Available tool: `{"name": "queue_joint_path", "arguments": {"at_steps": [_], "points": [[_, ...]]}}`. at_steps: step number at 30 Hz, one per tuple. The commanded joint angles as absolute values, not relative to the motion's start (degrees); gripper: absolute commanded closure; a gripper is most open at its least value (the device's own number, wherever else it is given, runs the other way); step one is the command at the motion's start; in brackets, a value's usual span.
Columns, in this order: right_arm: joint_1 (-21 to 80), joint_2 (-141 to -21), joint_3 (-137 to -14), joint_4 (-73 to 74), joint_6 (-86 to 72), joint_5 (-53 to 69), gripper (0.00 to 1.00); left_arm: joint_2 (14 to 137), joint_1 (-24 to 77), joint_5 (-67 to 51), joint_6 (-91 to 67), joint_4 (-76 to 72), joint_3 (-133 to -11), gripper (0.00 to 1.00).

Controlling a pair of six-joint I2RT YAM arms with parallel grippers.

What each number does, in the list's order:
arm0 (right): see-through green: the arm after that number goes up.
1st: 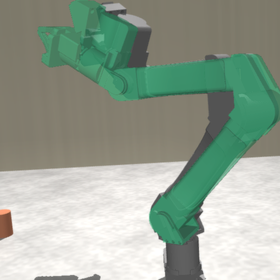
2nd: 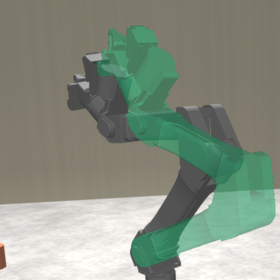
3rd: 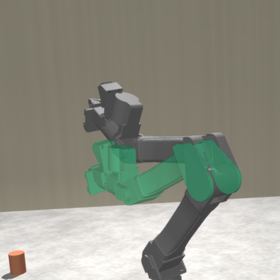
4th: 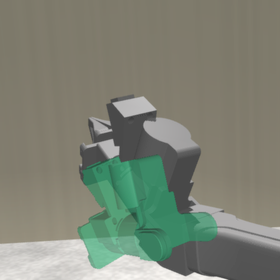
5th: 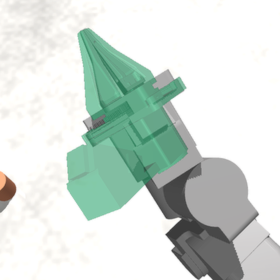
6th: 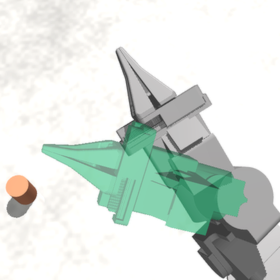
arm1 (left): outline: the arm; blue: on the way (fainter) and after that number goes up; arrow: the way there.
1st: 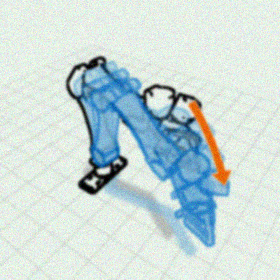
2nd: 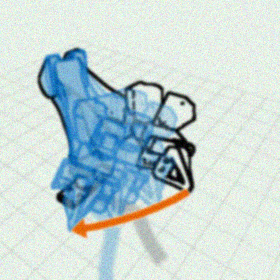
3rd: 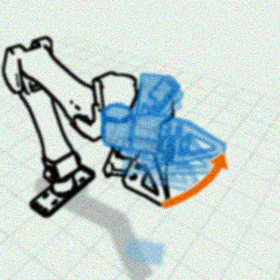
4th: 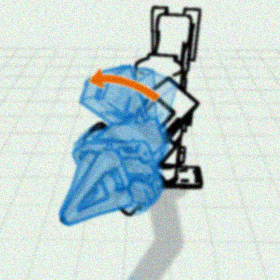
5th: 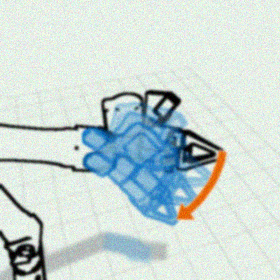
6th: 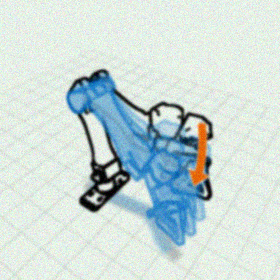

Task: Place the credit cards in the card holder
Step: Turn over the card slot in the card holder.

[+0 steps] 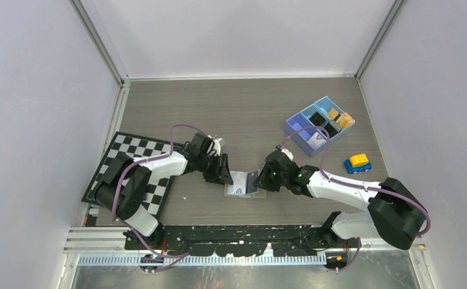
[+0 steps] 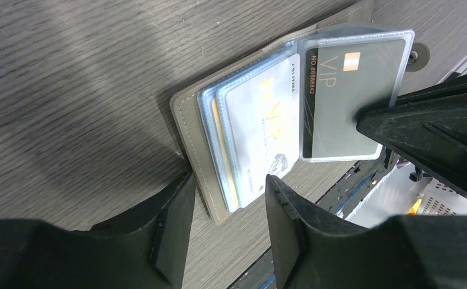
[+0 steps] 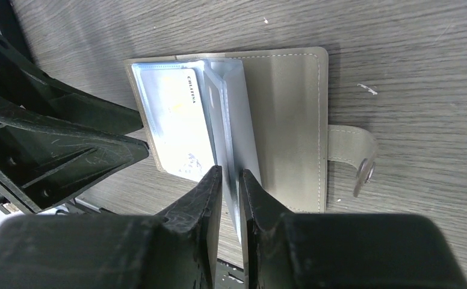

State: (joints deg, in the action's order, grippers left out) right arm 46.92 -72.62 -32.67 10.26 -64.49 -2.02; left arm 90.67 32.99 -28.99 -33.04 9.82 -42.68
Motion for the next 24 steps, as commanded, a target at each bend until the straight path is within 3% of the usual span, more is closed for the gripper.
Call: {"name": "queue_joint_path", "arguments": {"at_steps": [1,24], "points": [[47.35,-70.73,-35.3,8.04,-62.54,-2.55,0.77,90.79,33.2,-30.84,-33.67,8.26,-42.54,0.52],[50.08,-74.98,-39.16,5.54,-59.51,-1.49,0.72,90.97,33.15,-32.34,-35.17,6.11,-42.39,0.52]]}}
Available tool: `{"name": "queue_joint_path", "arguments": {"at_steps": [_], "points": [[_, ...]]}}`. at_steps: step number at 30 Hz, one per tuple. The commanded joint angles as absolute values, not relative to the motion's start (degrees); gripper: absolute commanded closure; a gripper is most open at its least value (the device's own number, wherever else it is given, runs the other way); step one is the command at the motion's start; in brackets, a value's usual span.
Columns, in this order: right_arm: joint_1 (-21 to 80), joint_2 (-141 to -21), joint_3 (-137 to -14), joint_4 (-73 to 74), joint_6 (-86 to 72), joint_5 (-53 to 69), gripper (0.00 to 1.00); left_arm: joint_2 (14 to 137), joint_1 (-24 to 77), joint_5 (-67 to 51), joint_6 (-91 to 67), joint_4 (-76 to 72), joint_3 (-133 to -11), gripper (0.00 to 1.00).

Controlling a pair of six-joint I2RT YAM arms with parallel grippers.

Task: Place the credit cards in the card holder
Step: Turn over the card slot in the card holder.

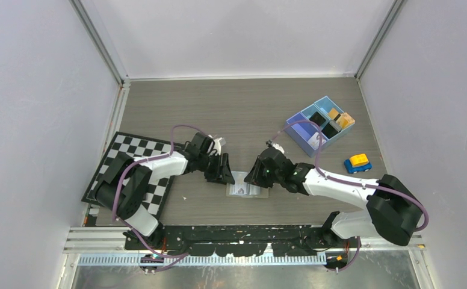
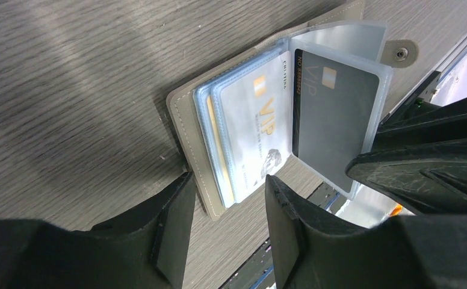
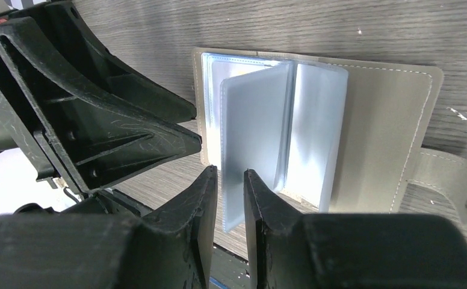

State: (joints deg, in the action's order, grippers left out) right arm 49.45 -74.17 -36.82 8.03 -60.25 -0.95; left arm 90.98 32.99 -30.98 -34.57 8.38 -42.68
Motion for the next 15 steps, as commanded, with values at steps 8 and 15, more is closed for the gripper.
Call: {"name": "queue_joint_path", "arguments": {"at_steps": [8,15], "points": [[50.29,-76.82,-39.19,3.9,-58.98,-0.75,0.64,90.44,33.2,-31.88,-34.86,6.34,-42.29,0.52],[50.4,-78.39,-39.57,1.29,-57.59,2.3,0.57,89.08,33.07,-30.23,-33.58,8.76,-42.36,0.51]]}}
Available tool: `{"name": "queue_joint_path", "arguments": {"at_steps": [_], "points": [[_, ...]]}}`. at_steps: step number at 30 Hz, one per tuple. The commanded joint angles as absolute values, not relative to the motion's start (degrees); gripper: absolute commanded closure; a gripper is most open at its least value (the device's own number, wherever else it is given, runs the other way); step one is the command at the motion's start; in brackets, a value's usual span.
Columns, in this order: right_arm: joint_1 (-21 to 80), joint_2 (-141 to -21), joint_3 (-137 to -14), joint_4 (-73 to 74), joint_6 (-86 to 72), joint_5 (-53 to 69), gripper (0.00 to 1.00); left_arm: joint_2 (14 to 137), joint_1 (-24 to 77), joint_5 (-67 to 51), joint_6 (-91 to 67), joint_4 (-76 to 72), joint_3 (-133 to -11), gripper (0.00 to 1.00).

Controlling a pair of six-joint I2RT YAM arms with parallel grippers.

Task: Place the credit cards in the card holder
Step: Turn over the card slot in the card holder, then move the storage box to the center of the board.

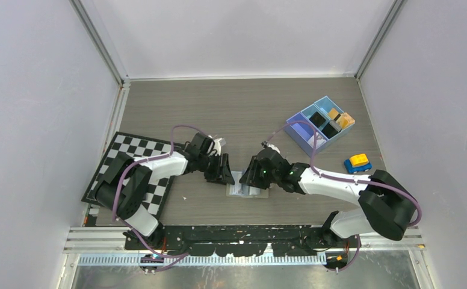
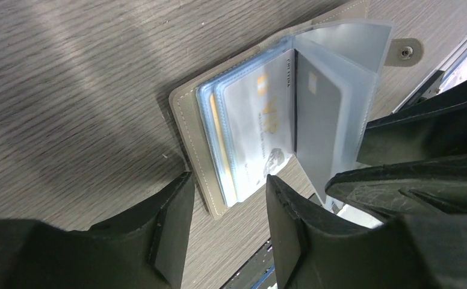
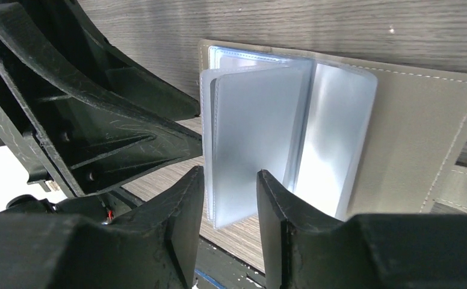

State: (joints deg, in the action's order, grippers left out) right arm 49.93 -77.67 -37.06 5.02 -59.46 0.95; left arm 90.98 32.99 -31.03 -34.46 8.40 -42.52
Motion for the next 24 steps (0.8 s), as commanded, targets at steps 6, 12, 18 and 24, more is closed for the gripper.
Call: {"name": "queue_joint_path", "arguments": {"at_steps": [6,12,18,24], "points": [[50.39,-77.38,-42.41,4.16,-53.26,1.35,0.47,85.85,32.11,-27.53,-31.93,12.36,-42.3,0.47],[50.23,-75.5,-47.32,12.4,-47.39,-4.61,0.41,81.33,28.57,-24.89,-30.85,15.92,-41.86,0.43],[48.55,-71.38,-51.68,24.31,-42.89,-15.82,0.34,74.04,26.03,-22.52,-29.35,20.62,-43.59,0.35],[43.13,-67.42,-53.96,34.67,-40.26,-23.07,0.27,73.63,24.7,-28.13,-26.05,27.78,-50.0,0.33]]}}
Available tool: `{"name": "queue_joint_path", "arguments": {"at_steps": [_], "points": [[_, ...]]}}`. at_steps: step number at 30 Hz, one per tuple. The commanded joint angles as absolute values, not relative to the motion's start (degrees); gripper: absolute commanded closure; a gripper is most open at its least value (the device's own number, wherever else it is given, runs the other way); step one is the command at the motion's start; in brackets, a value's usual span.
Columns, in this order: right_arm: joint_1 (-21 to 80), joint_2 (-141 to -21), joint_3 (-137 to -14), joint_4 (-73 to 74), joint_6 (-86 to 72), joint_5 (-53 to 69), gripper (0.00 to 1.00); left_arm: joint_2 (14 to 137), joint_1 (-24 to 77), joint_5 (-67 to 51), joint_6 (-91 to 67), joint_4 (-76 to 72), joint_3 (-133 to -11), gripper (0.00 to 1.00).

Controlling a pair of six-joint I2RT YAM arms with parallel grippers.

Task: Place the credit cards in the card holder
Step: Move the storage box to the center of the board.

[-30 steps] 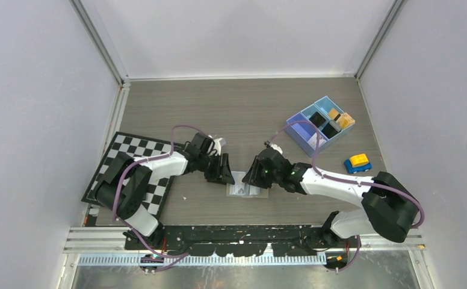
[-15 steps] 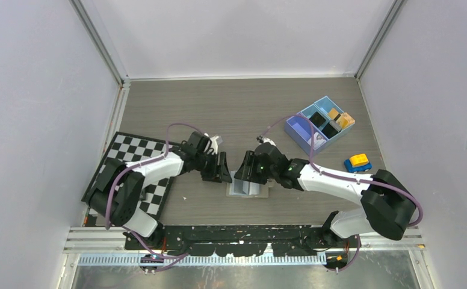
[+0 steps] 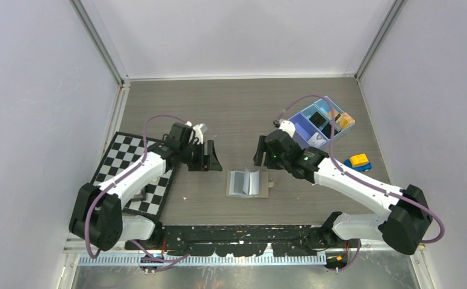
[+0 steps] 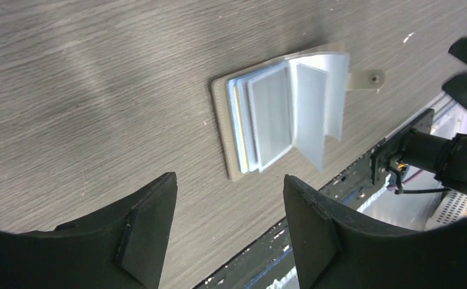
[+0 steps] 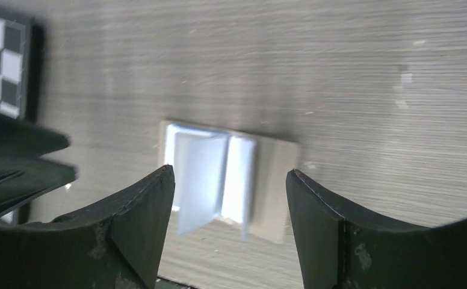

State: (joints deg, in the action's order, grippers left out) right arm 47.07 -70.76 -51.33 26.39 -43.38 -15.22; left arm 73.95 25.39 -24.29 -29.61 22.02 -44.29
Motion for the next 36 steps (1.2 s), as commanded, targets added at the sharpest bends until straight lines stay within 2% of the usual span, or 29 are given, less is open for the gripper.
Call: {"name": "queue_joint_path", "arguments": {"at_steps": [1,5,8,12,19,28,31,36], "points": [[41.32,-66.7,-53.85,34.94,-40.14,-21.89,0.27,73.84,24.65,-28.36,-25.21,29.09,-51.28,0.33],[38.44,-65.27,-53.95,35.07,-40.2,-19.72,0.27,76.18,24.69,-28.88,-23.06,31.73,-55.39,0.33],[38.68,-67.06,-55.46,36.28,-39.74,-18.02,0.22,79.93,24.7,-32.37,-21.84,33.62,-58.55,0.34],[43.52,-72.22,-57.93,36.06,-41.88,-19.31,0.22,83.22,24.74,-36.22,-24.61,31.44,-59.5,0.37],[54.6,-84.27,-64.17,36.0,-46.3,-26.52,0.22,78.71,24.37,-24.77,-21.25,31.25,-58.34,0.36],[59.6,-93.92,-68.96,36.56,-47.56,-28.87,0.17,76.14,23.65,-22.54,-19.36,32.88,-58.66,0.33],[59.23,-92.9,-68.46,38.06,-46.75,-31.13,0.11,75.88,23.69,-22.78,-19.16,33.0,-58.59,0.33],[51.37,-86.6,-65.24,38.76,-41.25,-27.32,0.11,76.0,23.64,-22.82,-18.92,33.2,-58.53,0.33]]}}
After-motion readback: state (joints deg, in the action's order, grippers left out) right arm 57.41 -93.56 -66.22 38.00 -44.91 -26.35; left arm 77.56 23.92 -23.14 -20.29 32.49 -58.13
